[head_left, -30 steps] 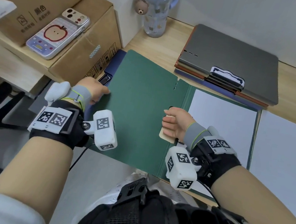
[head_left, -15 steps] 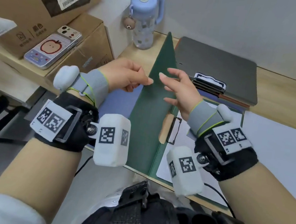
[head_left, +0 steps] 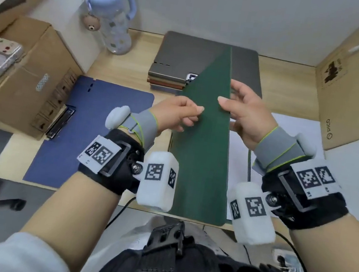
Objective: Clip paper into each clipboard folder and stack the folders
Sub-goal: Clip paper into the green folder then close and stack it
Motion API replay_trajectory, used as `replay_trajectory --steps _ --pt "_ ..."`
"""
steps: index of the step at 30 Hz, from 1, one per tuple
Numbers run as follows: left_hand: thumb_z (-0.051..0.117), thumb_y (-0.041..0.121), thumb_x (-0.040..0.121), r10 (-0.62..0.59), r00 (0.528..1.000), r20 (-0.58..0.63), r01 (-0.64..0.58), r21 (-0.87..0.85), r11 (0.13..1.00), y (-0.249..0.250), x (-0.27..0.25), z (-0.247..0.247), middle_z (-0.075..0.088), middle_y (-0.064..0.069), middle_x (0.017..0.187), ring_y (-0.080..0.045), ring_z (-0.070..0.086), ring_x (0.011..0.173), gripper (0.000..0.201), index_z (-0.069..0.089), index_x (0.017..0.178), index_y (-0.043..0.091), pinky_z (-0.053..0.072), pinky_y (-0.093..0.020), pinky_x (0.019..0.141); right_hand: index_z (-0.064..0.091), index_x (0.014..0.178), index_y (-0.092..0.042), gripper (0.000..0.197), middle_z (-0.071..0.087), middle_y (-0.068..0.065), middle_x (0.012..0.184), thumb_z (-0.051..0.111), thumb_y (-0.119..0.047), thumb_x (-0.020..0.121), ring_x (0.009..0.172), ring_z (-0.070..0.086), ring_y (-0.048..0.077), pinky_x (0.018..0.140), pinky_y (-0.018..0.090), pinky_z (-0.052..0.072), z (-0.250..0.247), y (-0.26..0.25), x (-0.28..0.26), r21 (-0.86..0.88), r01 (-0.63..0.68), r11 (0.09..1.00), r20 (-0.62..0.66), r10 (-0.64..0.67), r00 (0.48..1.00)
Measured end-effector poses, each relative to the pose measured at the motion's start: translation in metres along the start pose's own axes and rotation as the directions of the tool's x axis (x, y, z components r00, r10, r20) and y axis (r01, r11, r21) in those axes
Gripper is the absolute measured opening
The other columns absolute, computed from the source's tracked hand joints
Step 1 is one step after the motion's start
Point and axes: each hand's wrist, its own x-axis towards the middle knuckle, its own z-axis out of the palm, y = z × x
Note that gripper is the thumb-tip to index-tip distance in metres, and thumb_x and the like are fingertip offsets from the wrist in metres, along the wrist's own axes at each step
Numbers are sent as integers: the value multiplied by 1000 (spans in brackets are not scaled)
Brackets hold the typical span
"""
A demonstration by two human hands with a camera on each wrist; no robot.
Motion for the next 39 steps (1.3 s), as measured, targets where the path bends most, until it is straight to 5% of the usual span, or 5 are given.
replay_trajectory --steps 3,6,14,30,39 --pt "54 26 94 -96 990 -105 100 28 995 -17 20 9 50 -1 88 -11 48 79 6 54 89 21 41 -26 69 49 120 -27 37 64 -14 99 41 0 96 74 62 2 56 17 52 -30 16 -2 -31 -37 999 -33 36 999" --pt "58 26 92 -200 961 -191 214 53 975 -32 33 17 43 -8 140 -23 44 128 58 34 143 12 40 -35 105 49 121 -26 41 65 -10 99 37 4 96 74 65 3 58 17 53 -53 35 -5 -21 -90 996 -72 88 994" --pt "57 20 92 -273 929 -249 293 46 955 -45 45 27 30 -7 154 -25 35 138 74 13 151 8 28 -30 109 55 110 -16 29 62 6 102 45 5 92 80 60 20 67 25 50 -73 80 -2 -41 -279 959 -238 262 935" --pt "61 15 89 -371 879 -298 325 -193 926 -50 50 5 39 -19 143 -36 50 123 66 27 144 2 52 -46 84 55 122 -15 37 64 13 118 51 -3 87 98 63 31 97 46 49 -73 117 3 -118 -429 896 -314 376 872" --pt "54 39 93 -274 937 -218 186 -354 917 -36 46 -27 70 -1 78 -17 70 68 30 62 95 10 60 -28 66 52 129 -15 38 62 7 125 53 -16 91 111 60 29 101 44 46 -62 115 9 -144 -376 915 -293 324 900"
